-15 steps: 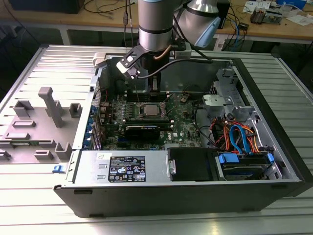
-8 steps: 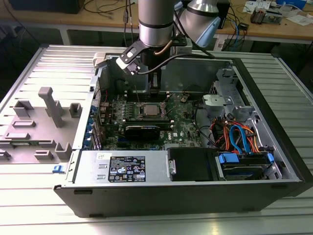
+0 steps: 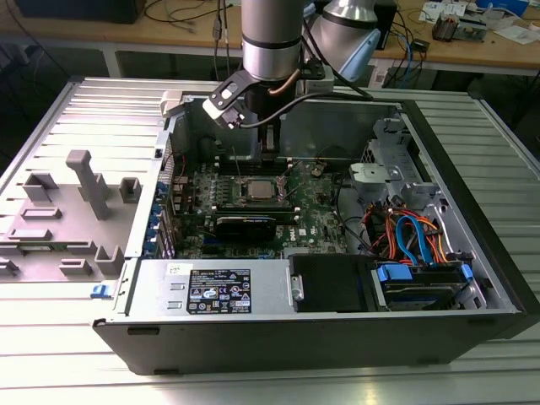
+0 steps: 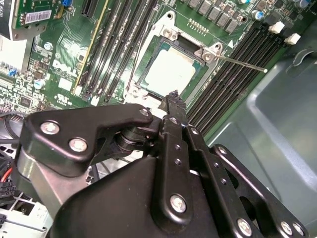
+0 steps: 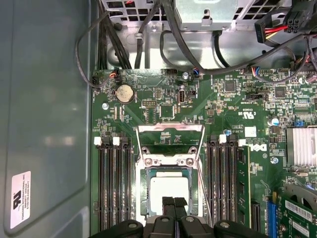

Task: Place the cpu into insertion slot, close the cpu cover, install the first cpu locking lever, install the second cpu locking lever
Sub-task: 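Close the cpu cover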

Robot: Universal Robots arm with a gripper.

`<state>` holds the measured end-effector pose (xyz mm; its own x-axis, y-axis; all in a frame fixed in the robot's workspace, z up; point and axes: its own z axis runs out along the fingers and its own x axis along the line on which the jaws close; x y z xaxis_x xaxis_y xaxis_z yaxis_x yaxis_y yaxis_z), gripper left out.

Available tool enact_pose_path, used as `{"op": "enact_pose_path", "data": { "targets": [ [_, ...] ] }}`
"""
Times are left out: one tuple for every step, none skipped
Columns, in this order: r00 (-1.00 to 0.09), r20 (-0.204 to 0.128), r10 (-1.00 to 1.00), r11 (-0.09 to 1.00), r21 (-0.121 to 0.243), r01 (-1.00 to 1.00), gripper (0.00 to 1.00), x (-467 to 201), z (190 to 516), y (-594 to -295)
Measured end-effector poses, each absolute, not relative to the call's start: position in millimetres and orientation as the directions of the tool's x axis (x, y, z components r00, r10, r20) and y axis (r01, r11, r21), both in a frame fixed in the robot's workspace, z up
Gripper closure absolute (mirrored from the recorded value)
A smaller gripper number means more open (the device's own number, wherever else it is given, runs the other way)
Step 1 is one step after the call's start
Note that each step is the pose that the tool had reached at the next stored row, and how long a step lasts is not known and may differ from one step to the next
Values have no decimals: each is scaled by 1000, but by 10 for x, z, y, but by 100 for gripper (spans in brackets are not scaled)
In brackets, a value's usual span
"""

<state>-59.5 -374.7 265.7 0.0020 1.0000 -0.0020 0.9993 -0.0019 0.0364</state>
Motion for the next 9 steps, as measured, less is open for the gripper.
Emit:
{"op": "enact_pose_path", "data": {
  "targets": [
    [2,-2,1000,-2,36,999,89,-591,2657,-3747],
    [2,-2,1000,-2,36,999,89,-589,2656,-3746],
    [2,-2,1000,-2,36,999,89,-589,2657,-3746],
    [2,-2,1000,-2,36,999,89,-588,2657,-3746],
    [2,-2,1000,-2,37,999,89,-588,2660,-3746],
    [2,-2,1000,-2,36,999,89,-588,2669,-3746],
    [2,-2,1000,-2,37,999,89,-588,2676,-3746],
    [2,-2,1000,-2,36,999,89,-588,2686,-3746],
    [2,-2,1000,-2,36,999,89,-588,2700,-3746]
  ]
}}
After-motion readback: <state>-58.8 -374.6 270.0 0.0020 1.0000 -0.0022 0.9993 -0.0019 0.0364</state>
